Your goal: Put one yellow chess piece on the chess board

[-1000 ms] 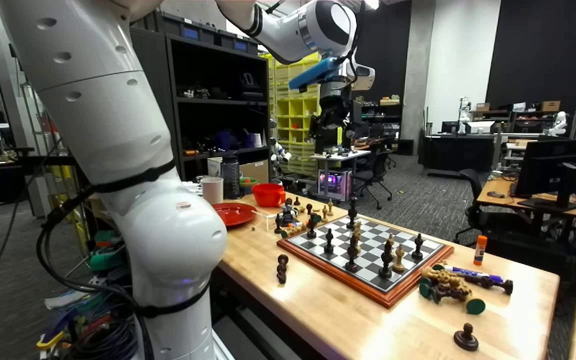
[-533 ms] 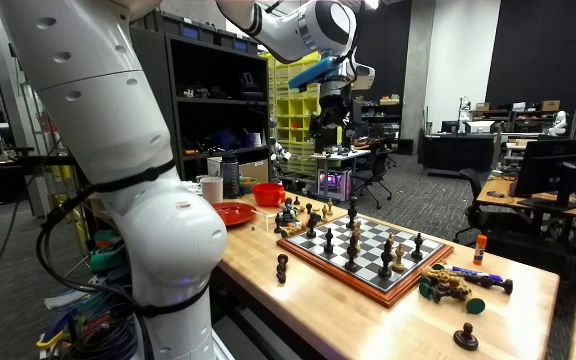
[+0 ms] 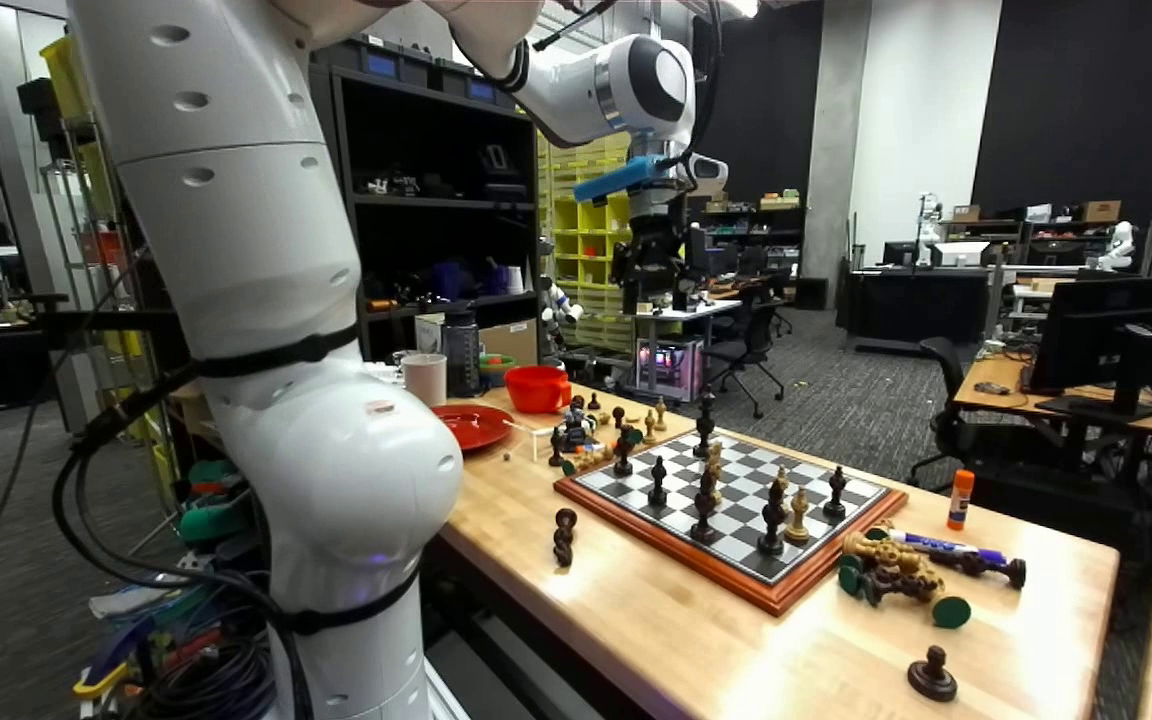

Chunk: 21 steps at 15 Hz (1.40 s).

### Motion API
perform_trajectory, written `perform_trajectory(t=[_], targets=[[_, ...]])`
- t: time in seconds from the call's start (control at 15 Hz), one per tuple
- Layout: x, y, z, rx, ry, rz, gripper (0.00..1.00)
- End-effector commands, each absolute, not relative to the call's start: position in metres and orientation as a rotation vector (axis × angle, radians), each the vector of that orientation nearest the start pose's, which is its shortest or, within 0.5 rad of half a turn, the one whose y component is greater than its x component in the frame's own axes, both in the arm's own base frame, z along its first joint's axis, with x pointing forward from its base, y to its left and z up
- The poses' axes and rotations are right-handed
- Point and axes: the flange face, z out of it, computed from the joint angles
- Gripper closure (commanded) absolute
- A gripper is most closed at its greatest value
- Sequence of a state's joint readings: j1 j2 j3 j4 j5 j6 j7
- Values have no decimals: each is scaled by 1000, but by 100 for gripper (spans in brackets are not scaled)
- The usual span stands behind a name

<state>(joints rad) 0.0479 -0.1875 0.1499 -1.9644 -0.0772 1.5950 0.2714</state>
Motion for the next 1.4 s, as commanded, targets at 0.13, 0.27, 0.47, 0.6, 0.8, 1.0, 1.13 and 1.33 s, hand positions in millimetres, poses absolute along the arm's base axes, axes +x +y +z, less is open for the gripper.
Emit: perform_trajectory(t=[0.13, 0.27, 0.47, 0.6, 0.8, 1.0, 1.13, 1.33], targets=[[526, 179, 532, -3218, 81, 51, 0], [546, 206, 528, -3201, 96, 28, 0], [542, 210, 523, -3204, 75, 33, 0], [549, 215, 517, -3203, 70, 44, 0], [550, 211, 517, -3204, 79, 46, 0], [550, 211, 518, -3204, 80, 43, 0], [563, 217, 505, -3190, 50, 82, 0], [590, 231, 484, -3182, -2, 107, 0]])
